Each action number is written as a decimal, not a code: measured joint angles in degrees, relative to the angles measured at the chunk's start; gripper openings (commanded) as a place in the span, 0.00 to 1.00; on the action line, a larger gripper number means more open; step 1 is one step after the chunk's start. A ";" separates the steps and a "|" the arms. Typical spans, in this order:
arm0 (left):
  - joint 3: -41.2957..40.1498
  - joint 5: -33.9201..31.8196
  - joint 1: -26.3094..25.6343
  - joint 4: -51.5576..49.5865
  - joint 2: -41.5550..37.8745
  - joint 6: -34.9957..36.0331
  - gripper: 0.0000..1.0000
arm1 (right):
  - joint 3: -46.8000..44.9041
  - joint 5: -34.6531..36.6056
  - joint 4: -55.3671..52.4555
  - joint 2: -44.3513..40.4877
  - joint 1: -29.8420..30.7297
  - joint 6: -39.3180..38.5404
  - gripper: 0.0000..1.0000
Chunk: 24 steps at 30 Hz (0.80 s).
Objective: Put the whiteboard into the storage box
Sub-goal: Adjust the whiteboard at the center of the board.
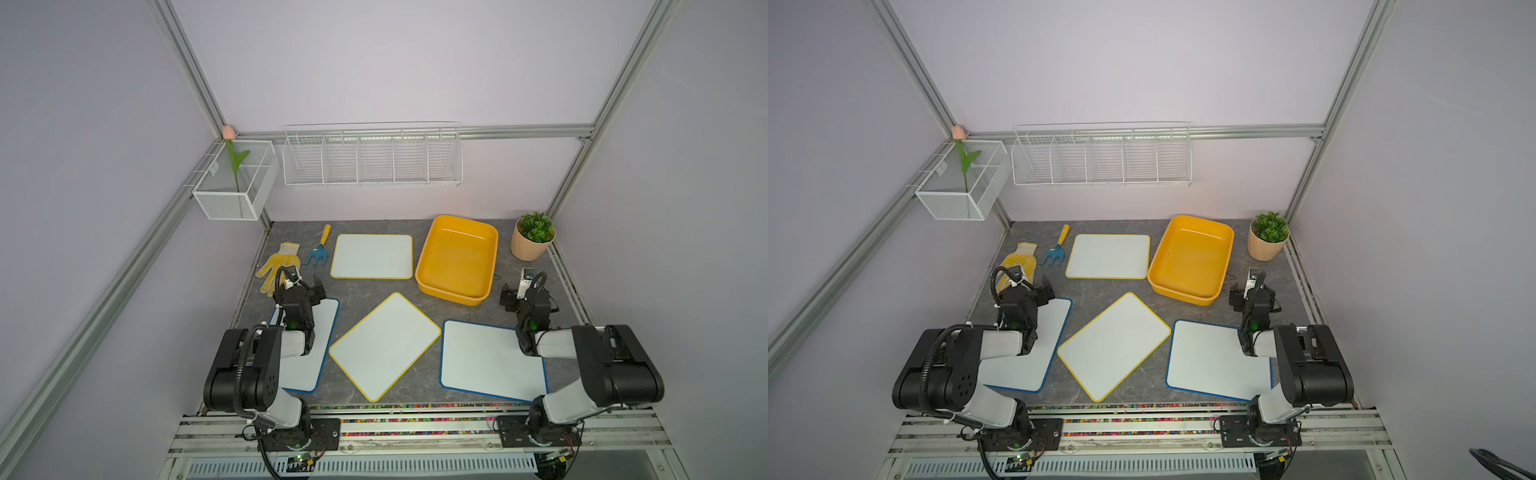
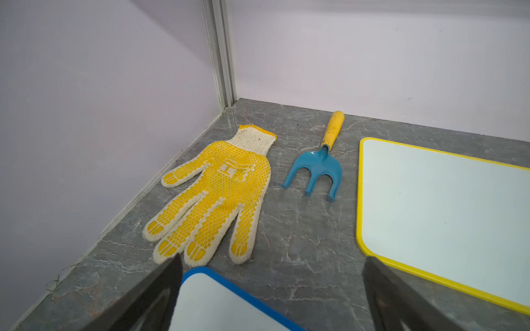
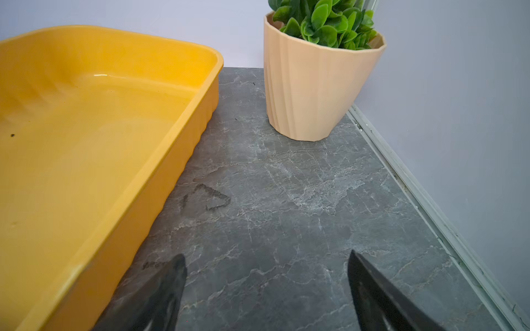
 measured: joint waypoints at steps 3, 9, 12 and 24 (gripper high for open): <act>0.00 0.00 0.00 0.00 0.00 0.00 0.99 | 0.00 0.00 0.00 0.00 0.00 0.00 0.89; 0.00 0.00 0.00 0.00 0.00 0.00 0.99 | 0.00 0.00 0.00 0.00 0.00 0.00 0.89; 0.00 0.00 0.00 0.00 0.00 0.00 0.99 | 0.00 0.00 0.00 0.00 0.00 0.00 0.89; 0.00 -0.37 -0.24 -2.38 -0.22 -0.04 0.99 | 0.00 -0.02 0.00 0.00 0.00 0.00 0.89</act>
